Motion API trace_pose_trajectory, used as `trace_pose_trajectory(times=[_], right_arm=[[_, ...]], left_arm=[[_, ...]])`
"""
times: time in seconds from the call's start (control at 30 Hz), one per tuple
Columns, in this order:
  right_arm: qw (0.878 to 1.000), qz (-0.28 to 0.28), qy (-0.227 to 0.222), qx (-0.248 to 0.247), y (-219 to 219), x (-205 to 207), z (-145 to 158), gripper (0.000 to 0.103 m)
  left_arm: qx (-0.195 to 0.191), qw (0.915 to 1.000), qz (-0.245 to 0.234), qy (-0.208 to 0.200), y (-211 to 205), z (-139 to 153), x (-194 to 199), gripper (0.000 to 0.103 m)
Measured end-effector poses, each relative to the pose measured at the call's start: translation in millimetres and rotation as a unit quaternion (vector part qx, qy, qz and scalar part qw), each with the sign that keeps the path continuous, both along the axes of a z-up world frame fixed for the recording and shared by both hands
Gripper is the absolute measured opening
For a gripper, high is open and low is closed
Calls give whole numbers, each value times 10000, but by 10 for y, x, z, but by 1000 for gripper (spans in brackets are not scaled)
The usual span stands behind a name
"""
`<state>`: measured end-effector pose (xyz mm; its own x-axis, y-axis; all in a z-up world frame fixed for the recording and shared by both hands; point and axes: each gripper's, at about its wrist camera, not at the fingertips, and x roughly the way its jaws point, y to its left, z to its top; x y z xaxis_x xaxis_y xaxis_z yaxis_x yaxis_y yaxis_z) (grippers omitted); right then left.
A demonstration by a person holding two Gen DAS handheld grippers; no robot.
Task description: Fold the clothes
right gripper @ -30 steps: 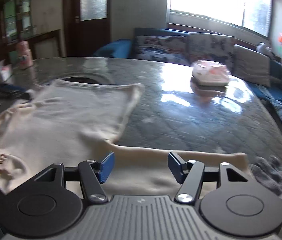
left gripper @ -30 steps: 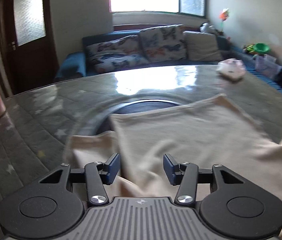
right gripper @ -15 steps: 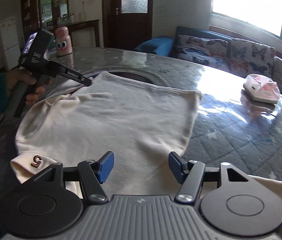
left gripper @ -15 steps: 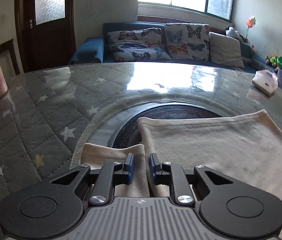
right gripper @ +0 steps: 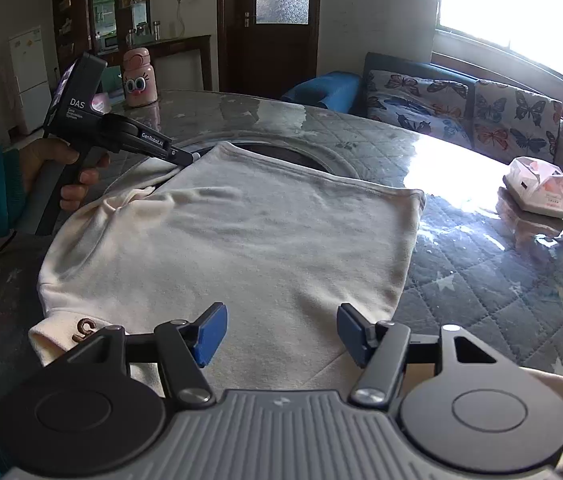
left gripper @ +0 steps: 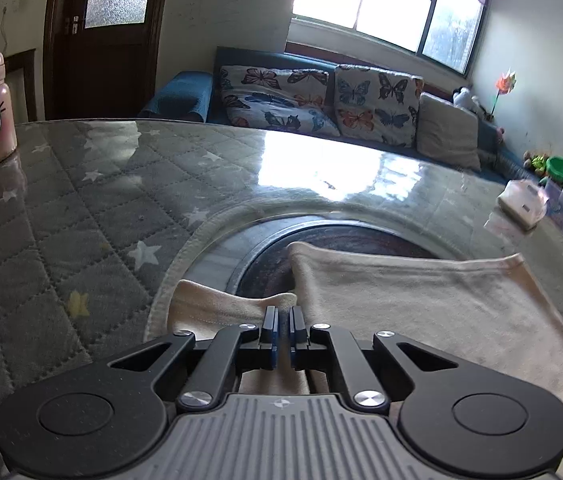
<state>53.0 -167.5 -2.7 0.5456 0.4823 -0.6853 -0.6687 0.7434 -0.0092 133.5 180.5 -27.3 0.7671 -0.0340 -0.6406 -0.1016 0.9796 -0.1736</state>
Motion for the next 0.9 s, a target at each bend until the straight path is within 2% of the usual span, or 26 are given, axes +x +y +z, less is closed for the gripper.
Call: trace_pose_trajectory(times=[0.17, 0.3, 0.37, 0.5, 0.7, 0.8, 0.9], right_arm=[[10000, -12, 42, -28, 18, 10, -26, 63], [10000, -19, 19, -35, 28, -11, -10, 63], [10000, -22, -11, -42, 34, -26, 6, 63], [10000, -30, -73, -47, 38, -51, 49, 63], [9999, 80, -133, -13, 112, -96, 89, 63], [9995, 265, -162, -7, 206, -154, 114, 63], [9982, 566, -205, -22, 344, -230, 146, 63]], left_arm=[[201, 9998, -38, 40, -73, 8, 36, 9], [738, 9971, -163, 12, -206, 2, 50, 6], [674, 9976, -105, -90, -179, 17, 13, 4], [301, 9976, 312, -539, 76, 212, -258, 3], [116, 9889, 1071, -1027, 560, 505, -914, 3], [68, 9840, 1418, -1077, 782, 532, -1259, 3], [163, 9815, 1677, -911, 900, 440, -1484, 3]])
